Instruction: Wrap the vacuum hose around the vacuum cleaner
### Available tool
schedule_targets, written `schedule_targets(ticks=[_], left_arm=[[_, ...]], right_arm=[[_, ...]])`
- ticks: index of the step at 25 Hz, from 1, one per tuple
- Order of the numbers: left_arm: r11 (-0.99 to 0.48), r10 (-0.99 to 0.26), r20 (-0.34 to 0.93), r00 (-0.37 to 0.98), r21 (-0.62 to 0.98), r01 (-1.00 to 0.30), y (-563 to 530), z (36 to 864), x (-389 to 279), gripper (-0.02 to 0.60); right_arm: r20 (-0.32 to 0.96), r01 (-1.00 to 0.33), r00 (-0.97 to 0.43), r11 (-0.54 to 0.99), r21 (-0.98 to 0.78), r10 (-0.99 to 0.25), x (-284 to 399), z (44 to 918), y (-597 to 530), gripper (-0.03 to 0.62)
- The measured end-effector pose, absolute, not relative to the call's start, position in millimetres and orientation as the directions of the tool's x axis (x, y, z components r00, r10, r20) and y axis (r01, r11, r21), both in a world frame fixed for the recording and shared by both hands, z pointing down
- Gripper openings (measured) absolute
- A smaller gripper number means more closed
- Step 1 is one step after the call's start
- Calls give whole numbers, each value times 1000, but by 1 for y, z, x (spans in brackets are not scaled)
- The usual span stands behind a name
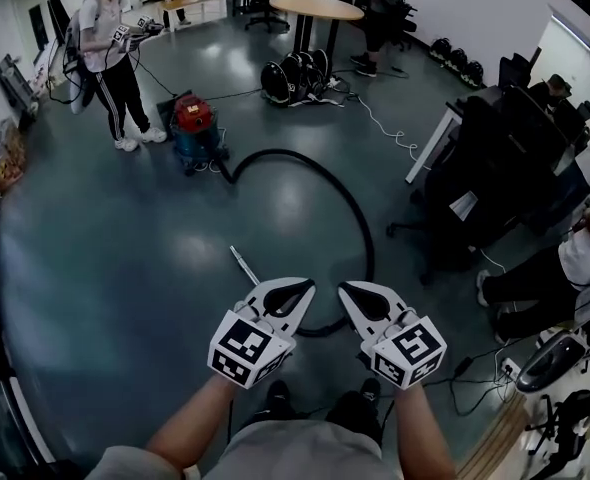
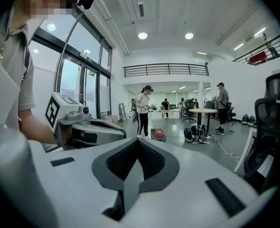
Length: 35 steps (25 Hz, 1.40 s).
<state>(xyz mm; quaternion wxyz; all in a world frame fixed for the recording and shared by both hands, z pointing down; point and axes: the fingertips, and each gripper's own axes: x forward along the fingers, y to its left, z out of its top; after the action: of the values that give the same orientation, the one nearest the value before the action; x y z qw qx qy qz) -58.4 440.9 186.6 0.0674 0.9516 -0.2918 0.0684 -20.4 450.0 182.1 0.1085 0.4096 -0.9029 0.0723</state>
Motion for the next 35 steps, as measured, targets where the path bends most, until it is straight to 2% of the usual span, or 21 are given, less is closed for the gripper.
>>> schedule_targets(ticks=[10, 24, 35], left_arm=[[-786, -591, 211, 779, 68, -615, 406, 193, -30, 6], [-679, -700, 277, 659, 30, -734, 368, 207, 52, 6], [-672, -690, 321, 649, 50, -739, 342, 228, 56, 6]], right_arm=[[224, -695, -711, 714, -79, -667, 0, 185, 407, 2], [191, -564, -823, 810, -157, -536, 84, 207, 361, 2], [233, -543, -832, 825, -155, -503, 89, 224, 341, 2]])
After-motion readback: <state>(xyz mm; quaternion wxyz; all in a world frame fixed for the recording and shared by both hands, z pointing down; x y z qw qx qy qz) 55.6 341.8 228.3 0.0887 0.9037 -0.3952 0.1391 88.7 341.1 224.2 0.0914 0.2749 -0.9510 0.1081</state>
